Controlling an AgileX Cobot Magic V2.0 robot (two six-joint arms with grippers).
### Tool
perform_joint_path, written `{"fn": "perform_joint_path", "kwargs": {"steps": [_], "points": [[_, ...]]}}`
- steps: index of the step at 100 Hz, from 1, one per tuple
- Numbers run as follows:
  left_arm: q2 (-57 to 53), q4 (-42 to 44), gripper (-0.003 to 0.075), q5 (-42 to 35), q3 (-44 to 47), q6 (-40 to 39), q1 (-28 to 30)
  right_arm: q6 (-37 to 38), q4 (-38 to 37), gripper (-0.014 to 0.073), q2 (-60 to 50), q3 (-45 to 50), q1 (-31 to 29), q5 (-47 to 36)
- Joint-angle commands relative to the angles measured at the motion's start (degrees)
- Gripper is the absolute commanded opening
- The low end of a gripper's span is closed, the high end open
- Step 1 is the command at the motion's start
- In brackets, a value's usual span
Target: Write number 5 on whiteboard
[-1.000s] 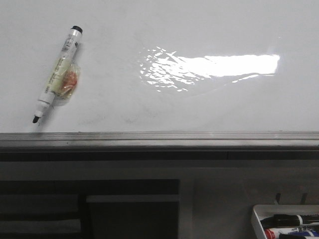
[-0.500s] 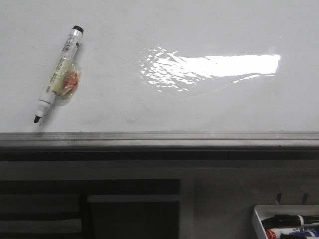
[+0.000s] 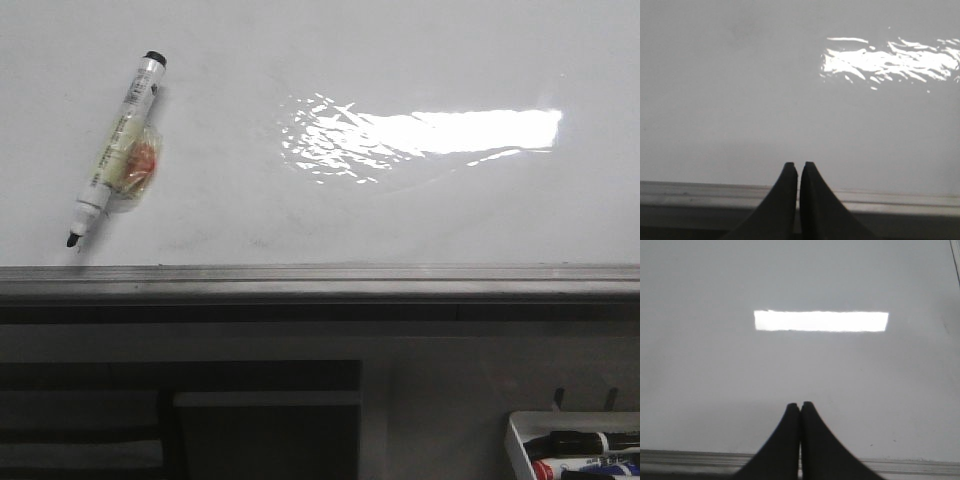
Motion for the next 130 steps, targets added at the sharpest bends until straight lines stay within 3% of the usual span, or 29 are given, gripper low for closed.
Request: {"fn": "perform_joint_path", "kwargs": {"steps": [1, 10, 18, 27, 49, 70, 92, 112, 130], "points": [[-1.66, -1.70, -0.0020, -9.65, 0.64, -0.47, -0.08, -0.52, -0.24, -0.0061, -0.94, 1.20, -0.31, -5.44], [-1.57, -2.73, -0.0021, -9.91, -0.52, -0.47, -0.08, -0.41, 4.18, -0.0061, -0.94, 0.66, -0.31, -3.14], [-1.28, -2.73, -0.0021, -5.43, -2.47, -0.47, -0.08, -0.41, 8.58, -0.0061, -0.10, -1.13, -0.31, 2.36], [0.54, -2.73, -0.0021, 0.45, -5.50, -0.47, -0.08, -0.41, 9.91, -0.0061, 2.44, -3.45, -0.31, 5.09], [10.92, -1.35, -0.0020, 5.09, -13.60, -0.47, -0.08, -0.41, 12.86, -0.0061, 13.82, -10.61, -0.31, 11.75], [16.65, 4.80, -0.0004, -0.21, -14.68, -0.47, -0.08, -0.41, 12.86, -0.0061, 19.49, -13.16, -0.31, 12.16], [18.57, 3.39, 0.0300, -12.28, -13.64, -0.59, -0.08, -0.41, 12.86, -0.0061, 19.49, -13.16, -0.31, 12.18], [23.32, 3.65, 0.0281, -17.34, -13.49, -0.59, -1.42, -0.41, 12.86, -0.0061, 19.49, -13.16, -0.31, 12.40], [30.27, 6.87, 0.0297, -18.37, -15.87, -0.59, -12.51, -0.41, 12.86, -0.0061, 19.49, -13.16, -0.31, 12.54]]}}
